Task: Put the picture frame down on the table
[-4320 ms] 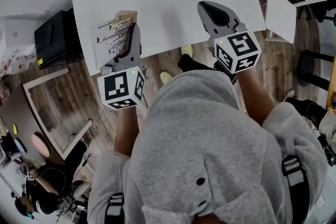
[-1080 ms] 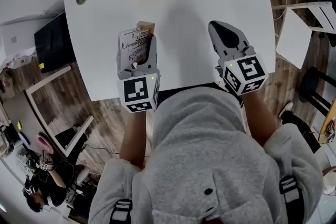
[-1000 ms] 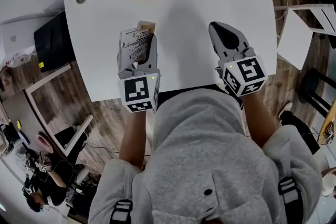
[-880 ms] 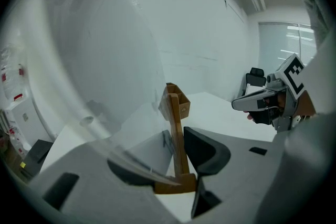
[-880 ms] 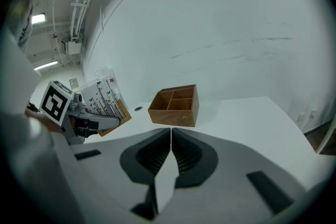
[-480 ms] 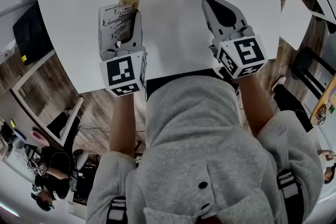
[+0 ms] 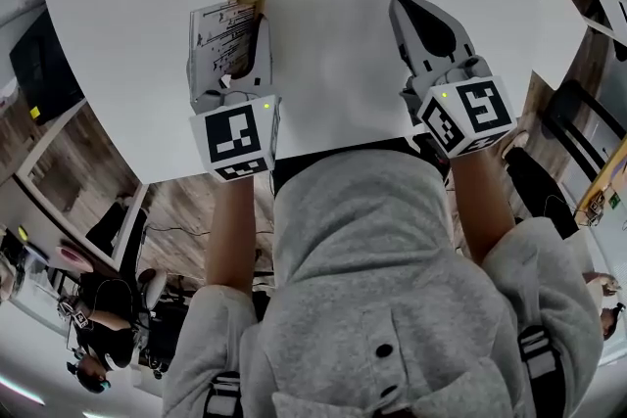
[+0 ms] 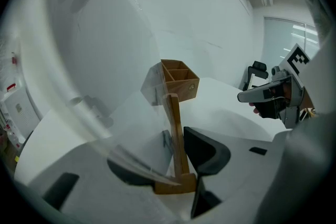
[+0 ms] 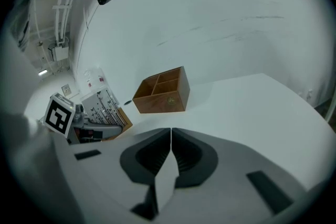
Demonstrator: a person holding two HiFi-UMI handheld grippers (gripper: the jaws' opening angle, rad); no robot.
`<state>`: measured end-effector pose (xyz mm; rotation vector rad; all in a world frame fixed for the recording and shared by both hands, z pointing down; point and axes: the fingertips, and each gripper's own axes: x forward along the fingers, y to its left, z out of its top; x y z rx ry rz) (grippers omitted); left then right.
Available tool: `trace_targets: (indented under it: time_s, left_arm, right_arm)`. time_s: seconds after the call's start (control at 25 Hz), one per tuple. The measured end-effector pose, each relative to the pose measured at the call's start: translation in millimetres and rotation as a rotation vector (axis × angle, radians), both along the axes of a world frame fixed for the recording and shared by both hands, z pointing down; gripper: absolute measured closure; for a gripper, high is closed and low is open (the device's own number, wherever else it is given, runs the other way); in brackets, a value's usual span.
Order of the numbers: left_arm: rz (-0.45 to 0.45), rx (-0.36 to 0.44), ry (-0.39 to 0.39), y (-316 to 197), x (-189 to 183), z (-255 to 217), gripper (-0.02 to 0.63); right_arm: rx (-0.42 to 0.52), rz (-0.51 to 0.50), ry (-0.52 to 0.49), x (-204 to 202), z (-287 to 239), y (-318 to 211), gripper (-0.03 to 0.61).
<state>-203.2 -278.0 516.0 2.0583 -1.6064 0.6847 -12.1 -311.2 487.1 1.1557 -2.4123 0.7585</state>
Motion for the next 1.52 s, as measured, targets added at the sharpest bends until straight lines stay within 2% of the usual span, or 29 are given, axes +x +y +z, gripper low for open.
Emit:
trace_targets:
  time_s: [0.2,0.48,1.04,1.28,1.52]
  left_arm:
    - [0.019,-0.003,-0.008,-2,-1,7,0.423]
    - [0.035,-0.006,-0.057,-8,8,15,0.422]
    - [0.033,0.013,-0.079,-10,12,18,0.422]
    - [0.044,0.034,-0.06,-8,22,19,0.306]
    - [0.059,0.054,-0.034,-6,23,18,0.282]
  right_arm:
    - [-0.019,0.009,-0.001,-6,7,2,0.551]
    - [-0.032,0.008,-0.002,1,11,-5,0.551]
    - [-0.024,0.008,-0.012,1,9,-3,0.551]
    - [0.008,0.013,-0.019,5,-5,-3,0.551]
    - [0.046,0.02,-0.015,13,-21,-1,0.551]
